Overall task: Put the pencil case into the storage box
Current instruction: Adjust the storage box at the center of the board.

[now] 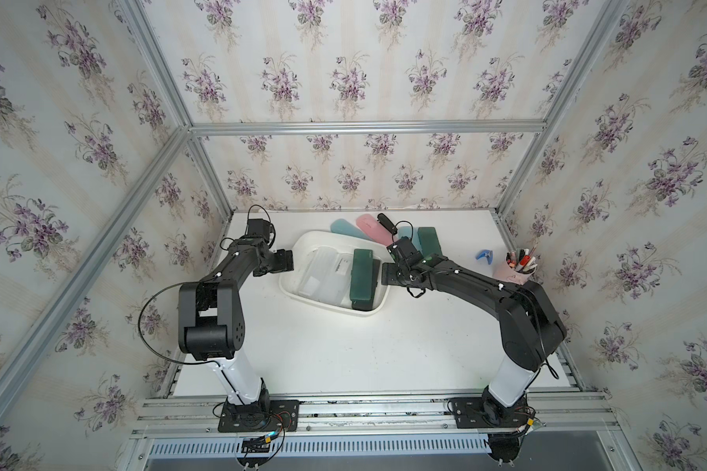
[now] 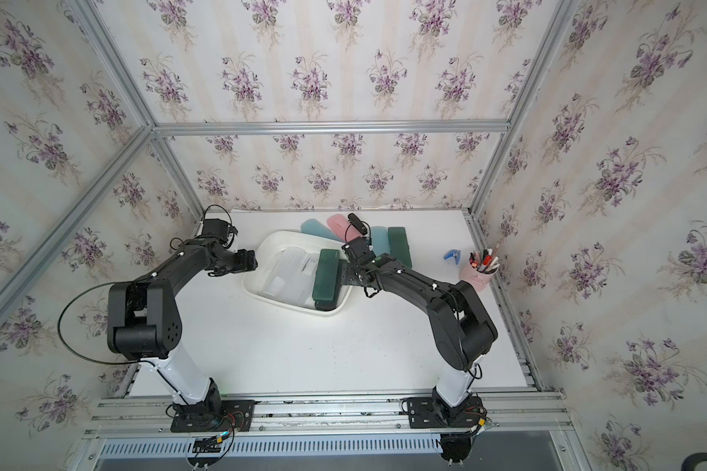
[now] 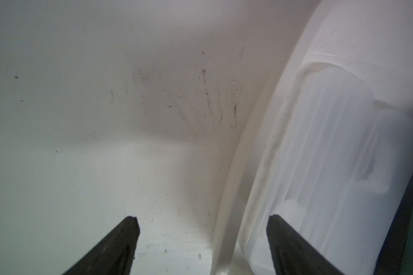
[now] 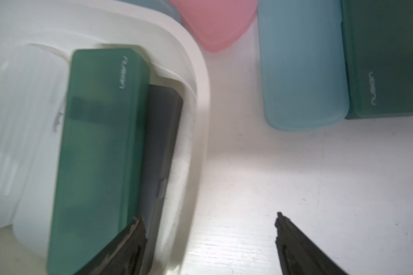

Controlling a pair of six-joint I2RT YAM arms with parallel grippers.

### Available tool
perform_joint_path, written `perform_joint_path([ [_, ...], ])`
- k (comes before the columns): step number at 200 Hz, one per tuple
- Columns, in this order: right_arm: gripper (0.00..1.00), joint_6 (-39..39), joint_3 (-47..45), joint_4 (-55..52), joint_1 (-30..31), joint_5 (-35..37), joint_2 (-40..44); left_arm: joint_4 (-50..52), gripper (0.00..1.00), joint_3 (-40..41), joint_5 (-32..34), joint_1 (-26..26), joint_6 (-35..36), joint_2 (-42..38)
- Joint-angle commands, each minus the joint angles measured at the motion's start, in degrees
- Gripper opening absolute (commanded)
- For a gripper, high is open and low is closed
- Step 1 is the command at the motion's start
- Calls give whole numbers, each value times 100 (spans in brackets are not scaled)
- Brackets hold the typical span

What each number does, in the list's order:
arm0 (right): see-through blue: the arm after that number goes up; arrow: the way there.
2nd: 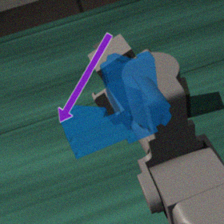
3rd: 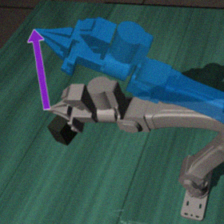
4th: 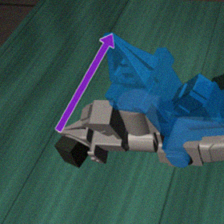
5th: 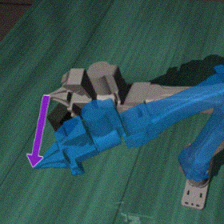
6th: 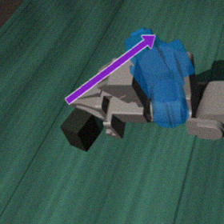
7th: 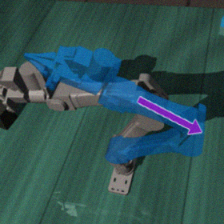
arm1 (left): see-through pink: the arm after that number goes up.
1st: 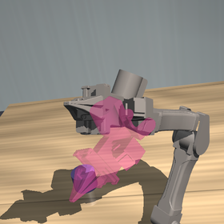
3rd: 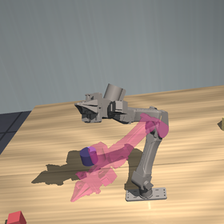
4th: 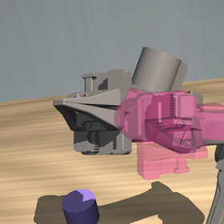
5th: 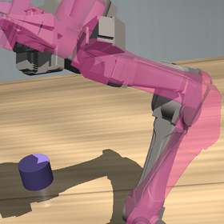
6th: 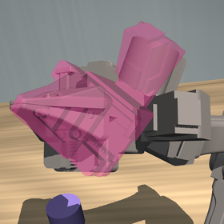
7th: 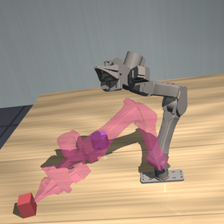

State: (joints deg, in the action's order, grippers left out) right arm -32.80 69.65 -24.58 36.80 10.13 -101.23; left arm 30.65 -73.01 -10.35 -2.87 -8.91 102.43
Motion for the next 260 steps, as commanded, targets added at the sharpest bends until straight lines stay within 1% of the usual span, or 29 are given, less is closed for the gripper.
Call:
perform_joint_path([
  [1,76,83,-84,405,-40,-68,-116,-76,81,90,55,92,40,6],
  [15,72,152,-29,403,-41,-69,-254,-26,75,183,90,129,-62,-44],
  [30,72,219,-4,402,-39,-67,-329,59,73,355,221,194,-220,-162],
  [79,70,518,-287,400,-275,-68,-183,315,74,1106,563,511,-641,-832],
  [96,67,647,-458,434,-384,-98,-35,413,74,1380,738,684,-805,-1177],
  [116,66,802,-619,466,-512,-132,85,521,75,1695,868,859,-947,-1593],
  [143,66,985,-761,510,-515,-203,156,720,76,2040,1031,1085,-1078,-2088],
  [147,66,998,-784,518,-516,-213,158,762,76,2084,1053,1122,-1093,-2295],
  [159,66,1037,-857,557,-516,-237,174,860,76,2243,1137,1216,-1108,-2520],
  [192,66,1082,-1035,712,-519,-326,191,990,77,2731,1184,1297,-1131,-3020],
  [203,66,1082,-1062,727,-516,-352,187,1070,77,2820,1189,1307,-1147,-3150],
  [226,66,1091,-1104,739,-520,-388,239,1121,77,2933,1205,1488,-1279,-3397],
  [260,65,1082,-1281,686,-518,-463,473,1380,79,2846,1381,1784,-1443,-3432],
])
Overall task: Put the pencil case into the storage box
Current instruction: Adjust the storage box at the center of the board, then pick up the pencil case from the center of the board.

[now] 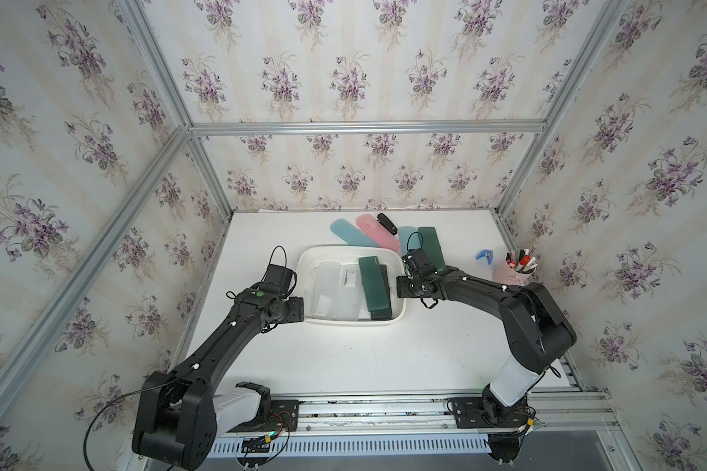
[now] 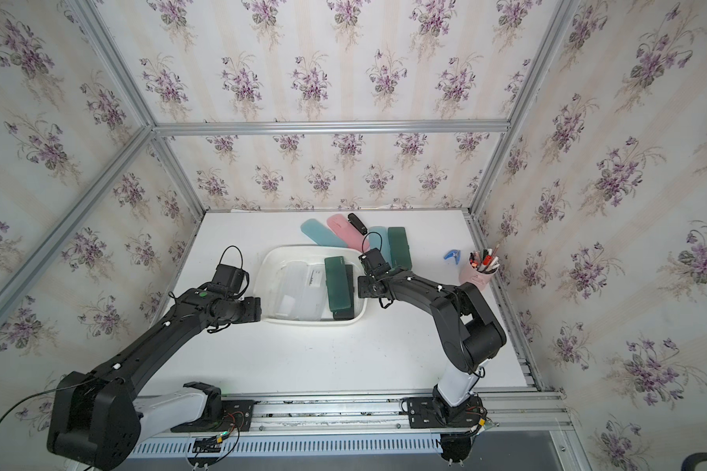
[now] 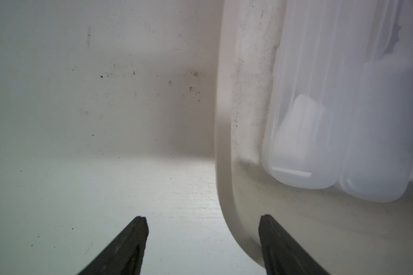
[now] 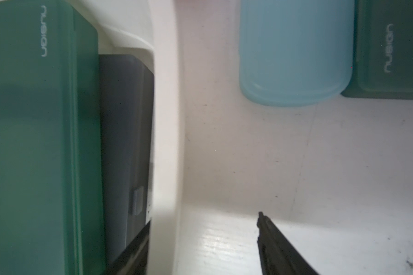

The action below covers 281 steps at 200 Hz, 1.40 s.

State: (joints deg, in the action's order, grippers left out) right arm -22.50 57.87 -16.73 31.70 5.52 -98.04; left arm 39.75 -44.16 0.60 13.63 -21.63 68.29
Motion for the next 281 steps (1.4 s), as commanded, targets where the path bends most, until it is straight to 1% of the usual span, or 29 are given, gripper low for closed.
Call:
perform_joint_path([
  [1,65,57,-110,-100,-7,-9,158,476,79,-35,289,137,-178,-18],
  [19,65,62,-269,-141,-6,-24,286,574,83,-31,329,300,-316,-52],
  [34,65,57,-402,-163,-5,-95,376,623,86,10,443,521,-458,-145],
  [51,66,53,-531,-172,-4,-67,490,683,90,63,646,654,-621,-315],
  [56,67,53,-547,-169,-6,-18,534,700,93,70,708,663,-661,-376],
  [62,69,53,-557,-165,-6,35,593,740,100,59,787,661,-699,-446],
  [72,73,62,-504,-209,-5,105,712,822,99,7,938,669,-736,-561],
  [75,75,62,-485,-219,-203,127,749,848,99,-20,973,666,-747,-598],
  [87,81,94,-326,-272,-304,181,891,956,99,-157,1130,664,-772,-727],
  [101,84,197,-71,-358,-473,218,1001,1044,99,-381,1262,662,-756,-835],
  [115,86,362,264,-469,-788,218,977,1129,99,-656,1385,670,-719,-855],
  [131,86,645,687,-506,-1258,71,733,1158,99,-993,1456,660,-575,-755],
  [148,86,953,1254,-572,-1665,-25,220,1022,99,-1248,1455,663,-380,-562],
  [182,87,1529,2159,-497,-2071,-94,-853,685,99,-1529,1133,664,-110,-28],
  [203,87,1691,2752,-602,-2226,-117,-1504,548,99,-1560,1097,667,-70,265],
  [238,86,2017,3530,-791,-2274,-42,-2359,387,99,-1487,1115,666,-9,549],
  [281,86,2162,3869,-796,-2276,-177,-2877,229,99,-1356,1101,665,-8,679],
])
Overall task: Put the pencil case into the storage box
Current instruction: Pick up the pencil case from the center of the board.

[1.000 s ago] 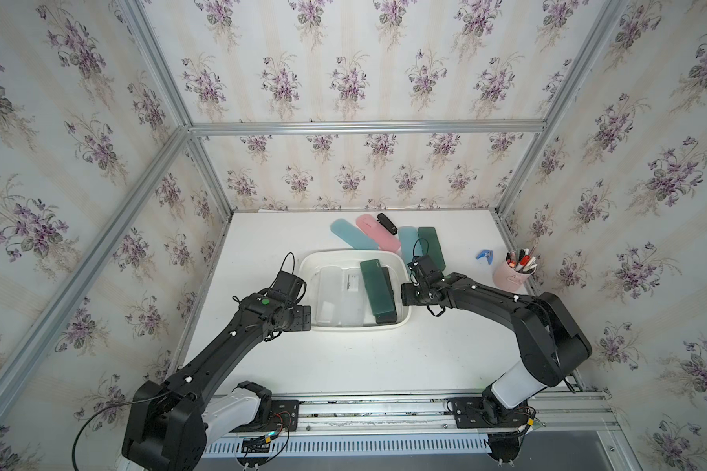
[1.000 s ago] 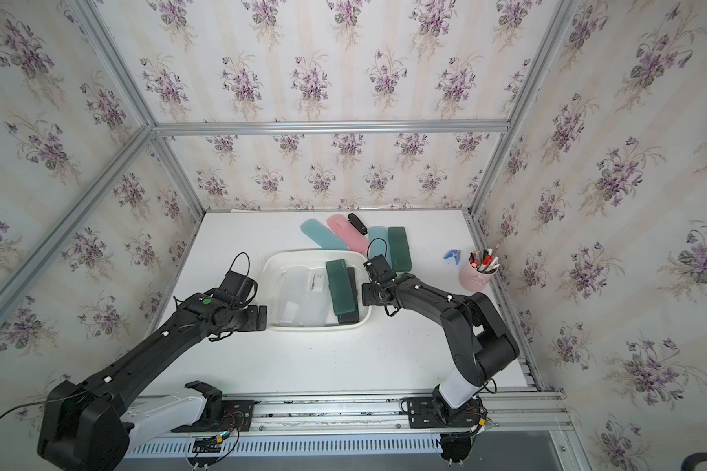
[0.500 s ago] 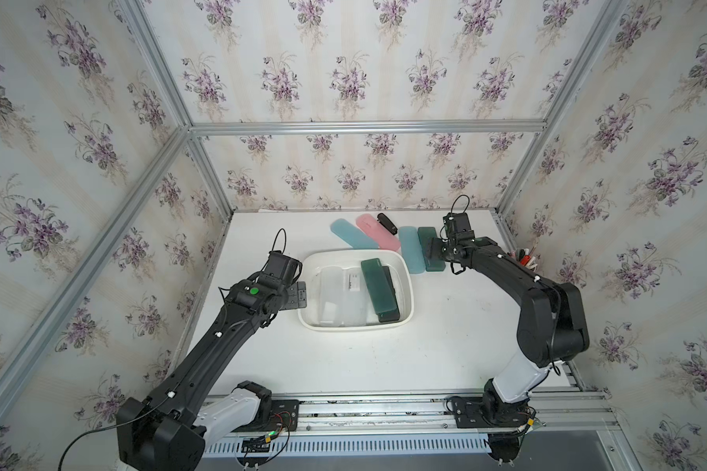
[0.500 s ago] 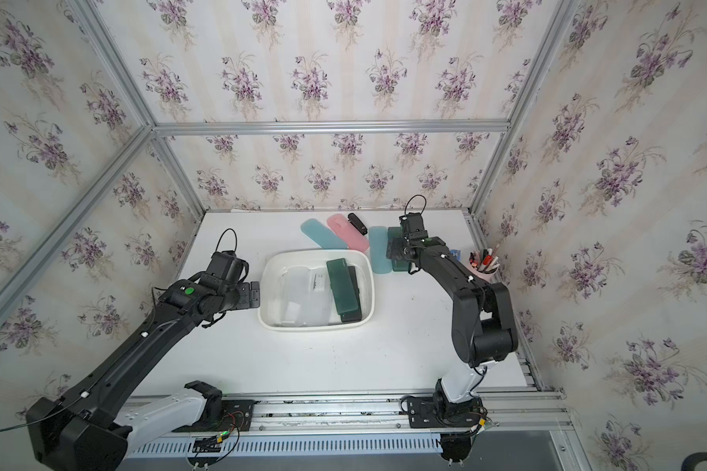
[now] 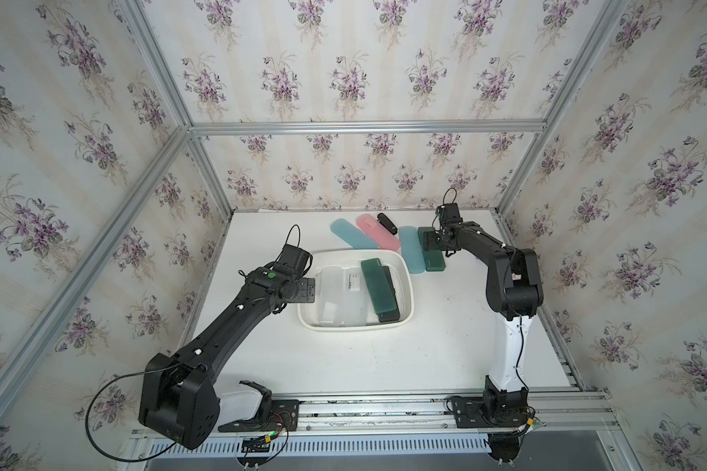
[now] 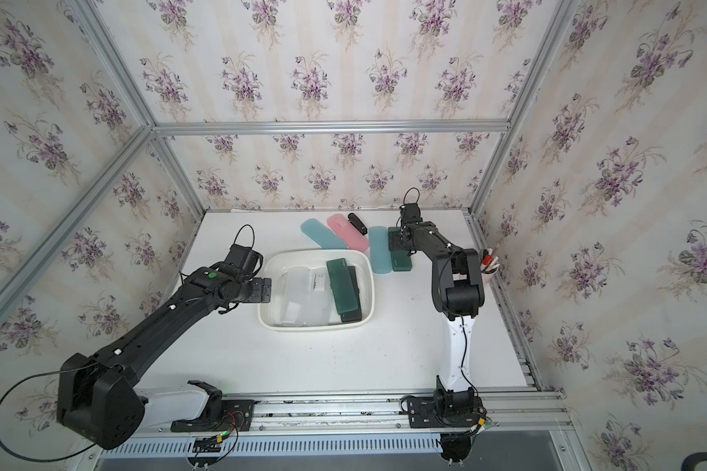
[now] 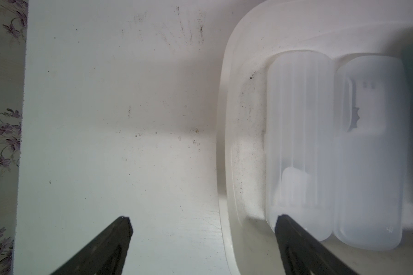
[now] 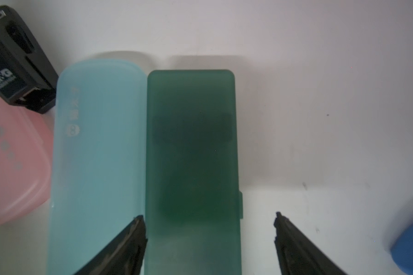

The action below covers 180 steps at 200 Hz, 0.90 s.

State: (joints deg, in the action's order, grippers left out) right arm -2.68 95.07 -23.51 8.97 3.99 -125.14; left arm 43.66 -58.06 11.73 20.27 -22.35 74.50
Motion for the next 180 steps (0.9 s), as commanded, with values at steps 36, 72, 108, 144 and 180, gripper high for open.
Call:
perform_joint_path([
  [36,86,232,134,-84,-14,-74,-329,-239,99,92,9,1,99,175],
  [72,85,246,94,-57,-11,-258,-414,-284,99,133,-3,-4,99,221],
  [108,84,288,95,-119,-19,-109,-458,-331,99,190,-30,1,108,238],
  [144,82,329,-101,-154,-137,-183,-388,-371,99,260,-32,2,107,242],
  [180,86,347,-249,-224,-153,-349,-353,-383,99,319,-15,2,140,254],
])
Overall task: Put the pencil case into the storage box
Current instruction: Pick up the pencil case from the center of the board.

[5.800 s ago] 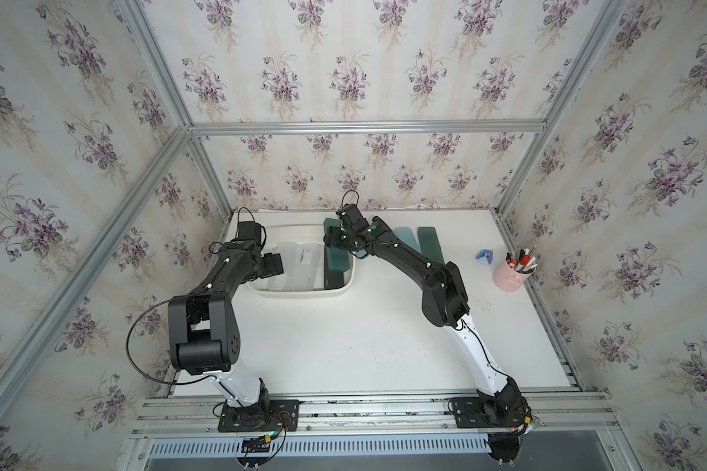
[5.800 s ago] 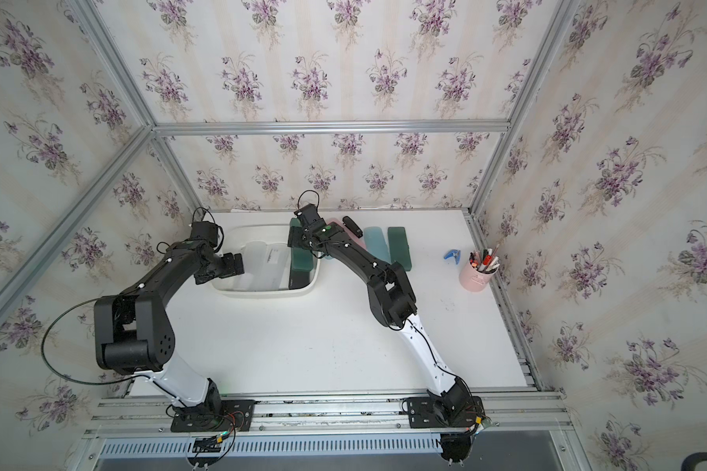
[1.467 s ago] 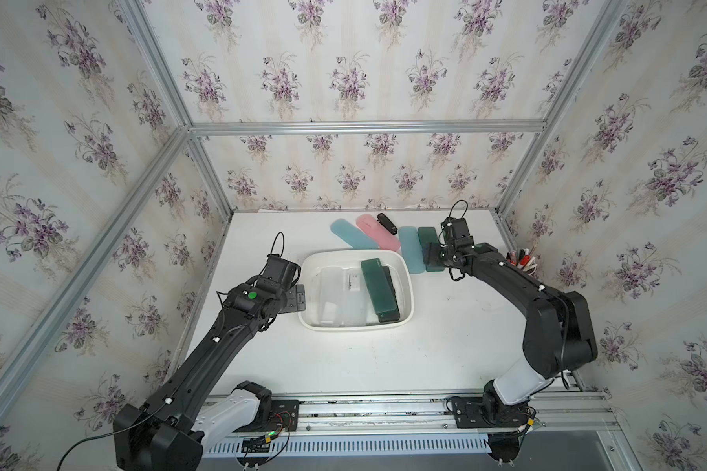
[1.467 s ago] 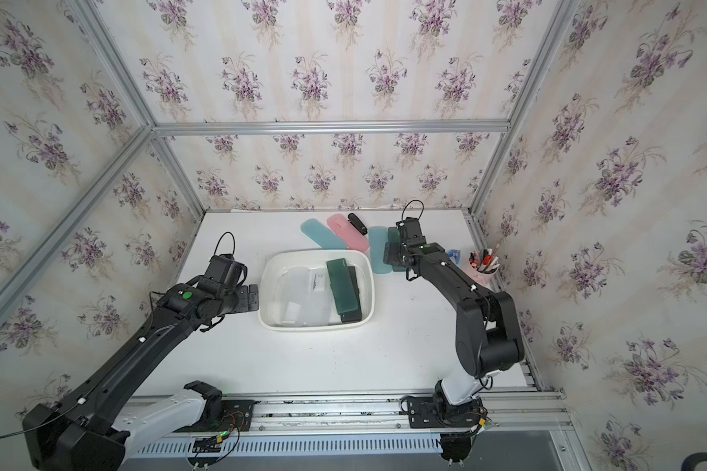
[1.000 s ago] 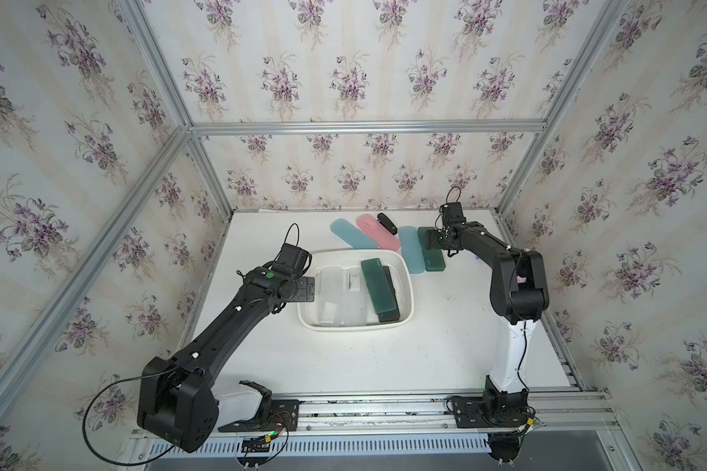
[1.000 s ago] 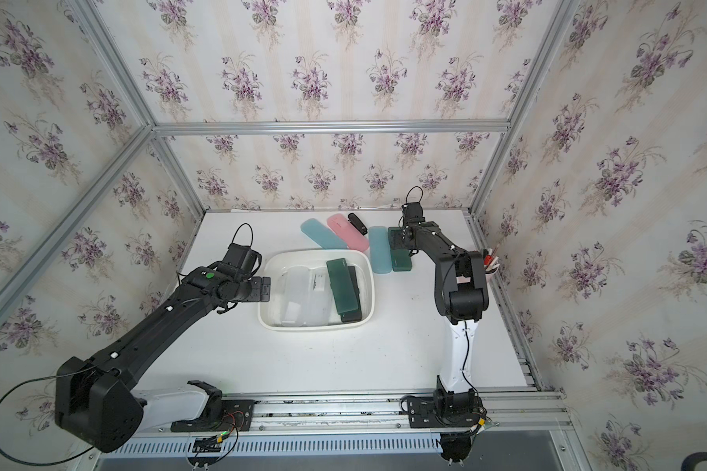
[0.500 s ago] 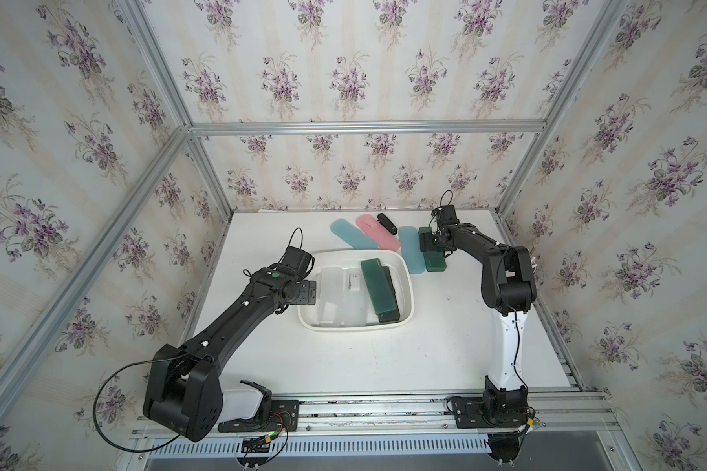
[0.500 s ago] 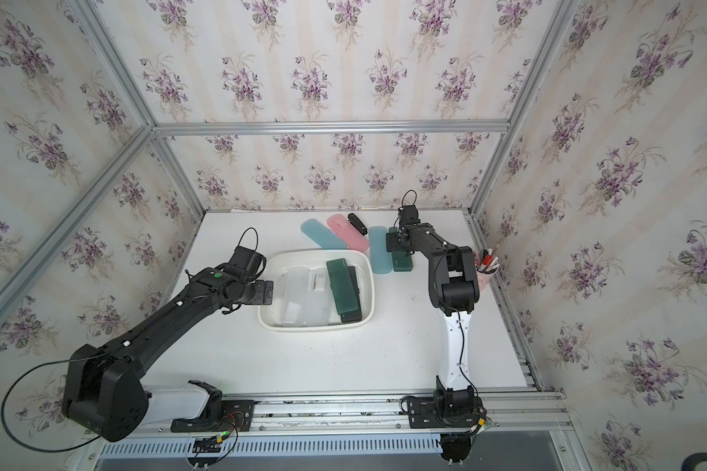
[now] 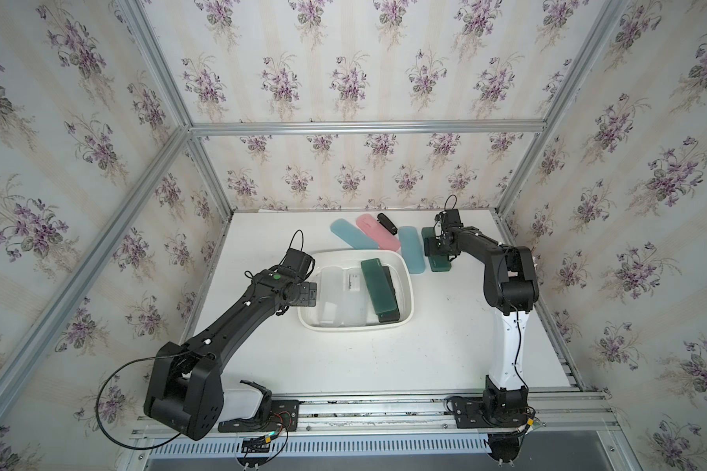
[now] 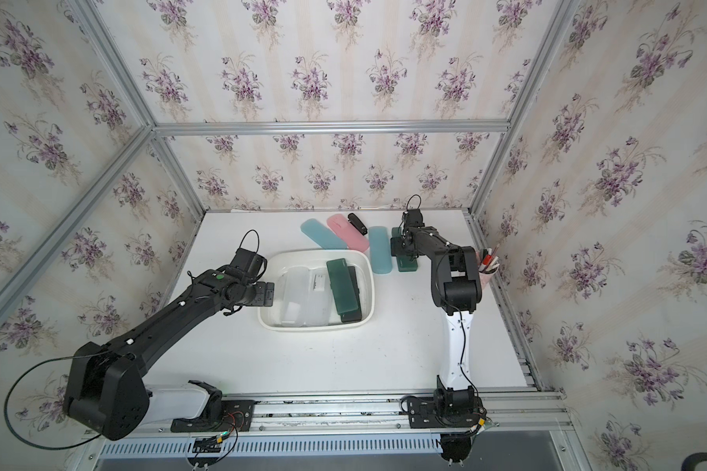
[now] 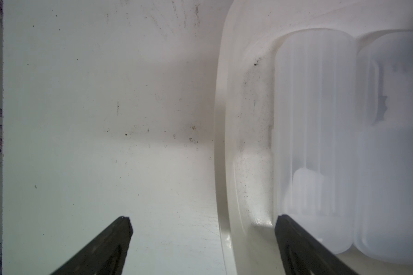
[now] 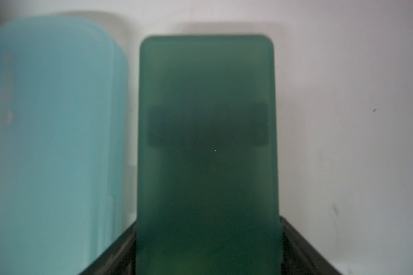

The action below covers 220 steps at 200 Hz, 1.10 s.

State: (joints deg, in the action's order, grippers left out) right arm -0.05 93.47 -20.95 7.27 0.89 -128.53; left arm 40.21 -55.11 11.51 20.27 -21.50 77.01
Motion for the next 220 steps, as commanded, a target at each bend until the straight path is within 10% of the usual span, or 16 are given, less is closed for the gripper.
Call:
perform_joint_path([
  [1,86,80,-91,-480,19,-46,-10,-34,99,25,8,2,56,0],
  [147,68,-826,-1279,-67,123,-848,1945,-75,99,149,36,0,160,-143],
  [220,67,-2230,-1804,114,2219,-222,2928,-257,99,310,-192,3,93,-123],
])
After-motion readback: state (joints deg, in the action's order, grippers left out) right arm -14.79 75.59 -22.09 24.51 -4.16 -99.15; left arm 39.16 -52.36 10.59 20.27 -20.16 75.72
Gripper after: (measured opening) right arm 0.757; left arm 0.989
